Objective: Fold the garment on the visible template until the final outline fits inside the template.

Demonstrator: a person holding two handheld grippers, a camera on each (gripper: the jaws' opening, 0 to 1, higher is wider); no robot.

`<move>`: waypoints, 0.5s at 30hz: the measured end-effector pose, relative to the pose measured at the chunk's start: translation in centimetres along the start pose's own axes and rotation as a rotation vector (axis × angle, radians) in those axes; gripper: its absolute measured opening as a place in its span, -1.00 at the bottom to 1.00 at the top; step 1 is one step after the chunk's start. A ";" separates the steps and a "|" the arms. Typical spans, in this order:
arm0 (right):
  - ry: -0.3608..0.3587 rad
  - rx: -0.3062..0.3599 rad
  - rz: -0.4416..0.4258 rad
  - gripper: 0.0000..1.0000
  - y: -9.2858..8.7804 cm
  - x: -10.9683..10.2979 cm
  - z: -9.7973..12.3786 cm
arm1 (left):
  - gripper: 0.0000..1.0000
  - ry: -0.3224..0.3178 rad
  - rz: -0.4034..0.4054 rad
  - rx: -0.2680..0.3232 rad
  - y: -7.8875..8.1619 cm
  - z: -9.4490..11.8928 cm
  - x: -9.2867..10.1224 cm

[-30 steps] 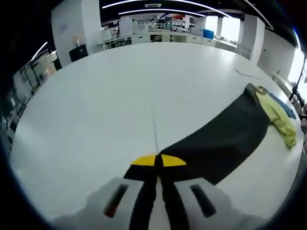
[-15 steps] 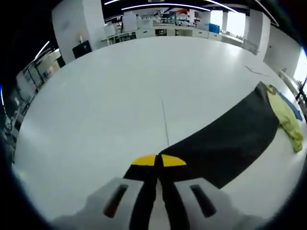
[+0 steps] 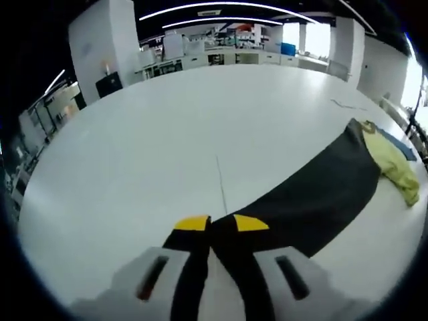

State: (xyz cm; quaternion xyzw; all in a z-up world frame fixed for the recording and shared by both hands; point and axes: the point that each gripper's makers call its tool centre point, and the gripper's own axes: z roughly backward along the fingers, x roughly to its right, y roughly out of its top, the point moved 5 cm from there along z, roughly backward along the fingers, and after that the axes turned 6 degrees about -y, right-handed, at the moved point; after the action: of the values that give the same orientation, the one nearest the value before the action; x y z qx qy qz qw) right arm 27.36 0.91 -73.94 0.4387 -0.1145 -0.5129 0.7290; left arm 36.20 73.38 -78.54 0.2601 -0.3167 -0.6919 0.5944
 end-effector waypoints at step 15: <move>0.036 0.023 0.007 0.79 0.4 -1.0 -0.1 | 0.85 -0.362 -0.209 0.124 2.5 2.1 8.1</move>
State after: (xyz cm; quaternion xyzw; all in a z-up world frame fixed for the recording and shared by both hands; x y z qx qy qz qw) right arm 27.23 1.89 -73.44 0.4557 -0.1084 -0.5011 0.7276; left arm 35.05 65.43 -75.14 0.1993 -0.4315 -0.7644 0.4357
